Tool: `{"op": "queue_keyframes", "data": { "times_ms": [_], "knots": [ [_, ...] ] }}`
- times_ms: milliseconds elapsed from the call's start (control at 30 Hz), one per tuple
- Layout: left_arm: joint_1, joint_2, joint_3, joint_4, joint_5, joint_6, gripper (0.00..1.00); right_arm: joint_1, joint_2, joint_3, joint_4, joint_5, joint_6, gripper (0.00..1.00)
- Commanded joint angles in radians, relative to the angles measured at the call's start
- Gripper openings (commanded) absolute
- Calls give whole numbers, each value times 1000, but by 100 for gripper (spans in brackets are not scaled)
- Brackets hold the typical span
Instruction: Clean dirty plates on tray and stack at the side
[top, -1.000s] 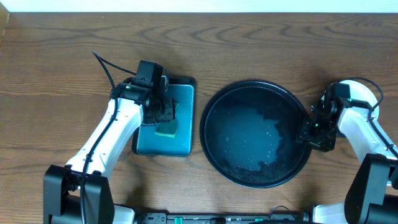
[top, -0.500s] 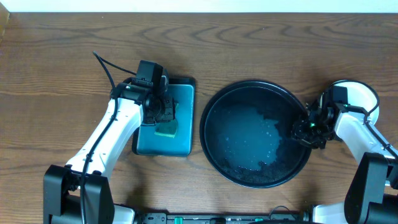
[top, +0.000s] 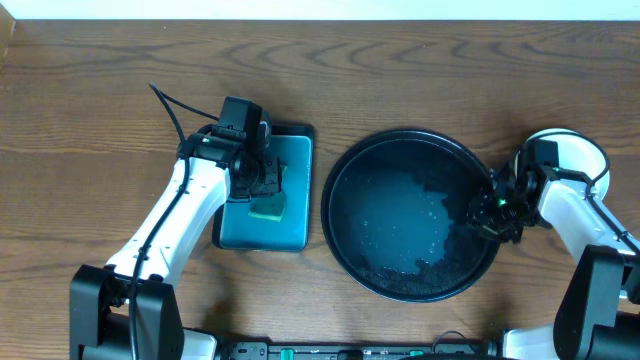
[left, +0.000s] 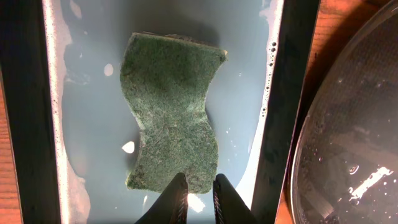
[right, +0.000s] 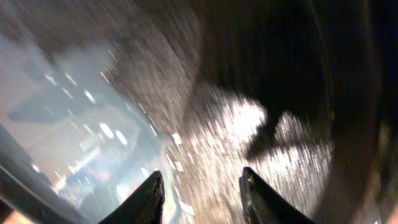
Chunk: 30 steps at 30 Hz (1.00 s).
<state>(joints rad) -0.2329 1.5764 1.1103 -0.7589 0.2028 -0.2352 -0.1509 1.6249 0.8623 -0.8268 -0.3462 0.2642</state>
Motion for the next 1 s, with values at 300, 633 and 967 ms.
{"op": "queue_keyframes", "data": {
  "times_ms": [300, 633, 967],
  "knots": [
    [-2, 5, -7, -11, -16, 2, 17, 1, 6, 188, -377, 224, 8, 45],
    [-2, 5, -7, -19, -16, 2, 17, 4, 6, 89, -324, 269, 136, 47],
    [-2, 5, -7, -19, -16, 2, 17, 37, 6, -89, -92, 161, 183, 47]
  ]
}}
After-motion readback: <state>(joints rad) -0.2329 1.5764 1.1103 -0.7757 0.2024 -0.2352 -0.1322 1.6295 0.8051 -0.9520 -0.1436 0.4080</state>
